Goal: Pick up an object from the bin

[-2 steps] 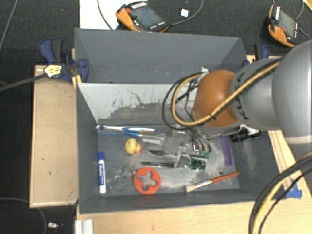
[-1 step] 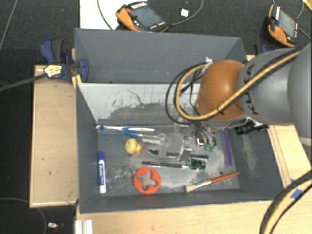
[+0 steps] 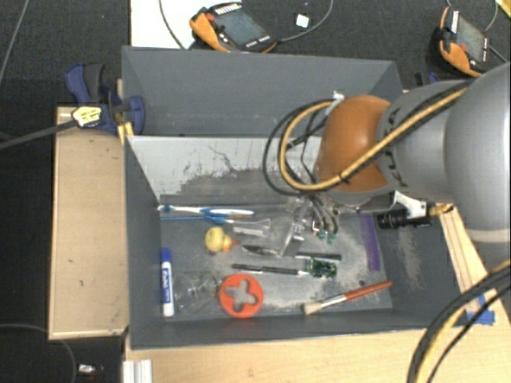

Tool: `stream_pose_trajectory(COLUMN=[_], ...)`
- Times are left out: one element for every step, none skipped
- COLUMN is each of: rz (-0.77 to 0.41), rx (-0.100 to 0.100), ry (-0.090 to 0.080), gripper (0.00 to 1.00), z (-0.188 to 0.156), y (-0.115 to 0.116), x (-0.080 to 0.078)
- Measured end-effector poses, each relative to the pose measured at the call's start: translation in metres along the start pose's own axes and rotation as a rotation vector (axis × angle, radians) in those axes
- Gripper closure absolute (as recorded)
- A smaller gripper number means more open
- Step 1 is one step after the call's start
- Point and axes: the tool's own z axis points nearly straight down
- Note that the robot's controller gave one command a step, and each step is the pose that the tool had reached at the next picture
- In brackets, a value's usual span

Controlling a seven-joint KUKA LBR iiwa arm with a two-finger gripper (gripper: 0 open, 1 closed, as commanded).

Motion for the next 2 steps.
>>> stream_pose_trajectory(rz=[-0.145, 0.073], rx=[-0.003, 0.0], ry=[-0.01, 0.0], gripper=[0.0, 1.0], z=[0.03, 0.029], y=[-0.02, -0.018], x=[0.006, 0.035])
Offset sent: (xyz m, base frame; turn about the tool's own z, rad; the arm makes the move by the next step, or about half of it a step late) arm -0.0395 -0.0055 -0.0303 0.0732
